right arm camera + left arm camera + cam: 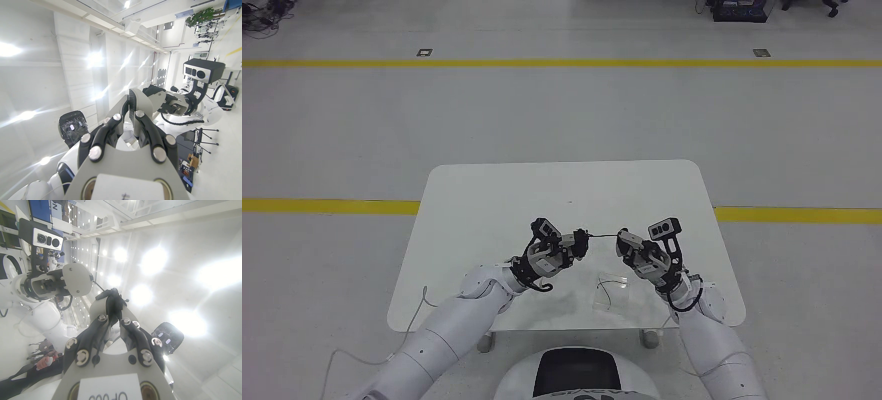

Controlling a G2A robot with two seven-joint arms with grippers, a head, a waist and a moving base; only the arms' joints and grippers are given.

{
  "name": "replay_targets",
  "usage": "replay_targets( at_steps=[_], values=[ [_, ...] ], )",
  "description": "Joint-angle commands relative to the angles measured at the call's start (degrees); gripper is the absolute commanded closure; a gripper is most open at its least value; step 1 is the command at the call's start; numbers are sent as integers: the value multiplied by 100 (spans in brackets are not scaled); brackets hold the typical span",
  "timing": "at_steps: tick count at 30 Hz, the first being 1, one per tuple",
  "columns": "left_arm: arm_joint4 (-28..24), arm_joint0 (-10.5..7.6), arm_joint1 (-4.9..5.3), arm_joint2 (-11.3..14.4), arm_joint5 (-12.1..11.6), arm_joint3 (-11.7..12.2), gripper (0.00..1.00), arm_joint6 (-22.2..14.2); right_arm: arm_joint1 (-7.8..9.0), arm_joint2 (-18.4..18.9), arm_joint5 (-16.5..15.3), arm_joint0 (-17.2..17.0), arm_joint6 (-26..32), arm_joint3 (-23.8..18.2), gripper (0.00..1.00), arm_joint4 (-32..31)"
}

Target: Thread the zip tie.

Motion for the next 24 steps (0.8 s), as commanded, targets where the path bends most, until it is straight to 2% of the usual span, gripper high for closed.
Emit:
replay_targets(
  at_steps=[1,24],
  values=[
    [0,0,0,0,0,0,100,0,0,6,0,-2,-1,-2,100,-1],
    [0,0,0,0,0,0,100,0,11,128,0,-63,7,-34,100,-16]
  ],
)
